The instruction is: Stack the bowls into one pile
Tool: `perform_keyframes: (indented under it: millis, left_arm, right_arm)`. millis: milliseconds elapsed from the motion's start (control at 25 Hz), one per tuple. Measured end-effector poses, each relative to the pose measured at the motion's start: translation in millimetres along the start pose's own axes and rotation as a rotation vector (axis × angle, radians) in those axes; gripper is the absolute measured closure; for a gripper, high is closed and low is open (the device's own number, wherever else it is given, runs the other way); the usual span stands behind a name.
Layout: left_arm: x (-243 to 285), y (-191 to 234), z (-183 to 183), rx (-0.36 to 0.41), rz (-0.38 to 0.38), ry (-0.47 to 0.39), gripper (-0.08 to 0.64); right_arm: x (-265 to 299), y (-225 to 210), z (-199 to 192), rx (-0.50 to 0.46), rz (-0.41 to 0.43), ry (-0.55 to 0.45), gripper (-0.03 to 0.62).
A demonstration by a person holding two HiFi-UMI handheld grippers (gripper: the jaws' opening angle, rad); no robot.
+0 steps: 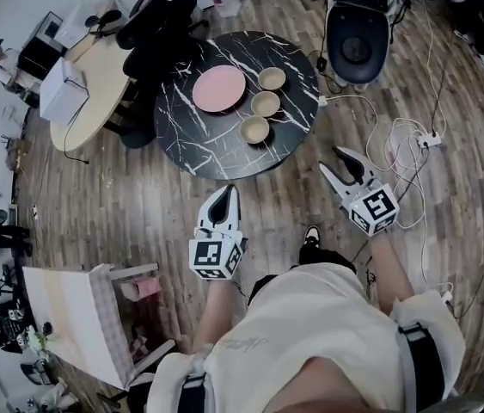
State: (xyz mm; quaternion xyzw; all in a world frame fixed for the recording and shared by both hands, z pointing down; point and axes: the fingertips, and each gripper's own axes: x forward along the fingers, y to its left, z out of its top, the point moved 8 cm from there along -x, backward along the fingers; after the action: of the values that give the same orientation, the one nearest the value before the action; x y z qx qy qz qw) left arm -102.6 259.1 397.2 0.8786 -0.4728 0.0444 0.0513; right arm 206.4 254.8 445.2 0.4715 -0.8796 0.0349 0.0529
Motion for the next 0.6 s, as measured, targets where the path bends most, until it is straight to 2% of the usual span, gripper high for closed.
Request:
perform_keyframes:
  millis: [240,600]
  left_arm:
    - [18.3,8.4,-8.7,-0.021,0.046,0.026,0.54]
    - [35.0,16.8,-14.4,-0.033,0.092,0.055,0.54]
  right_arm:
    - [26.8,-26.1,-14.3,0.093,0.052,-0.017,0.407]
    - [38.5,-41.1,-22.6,0.063,0.077,0.019,0.407]
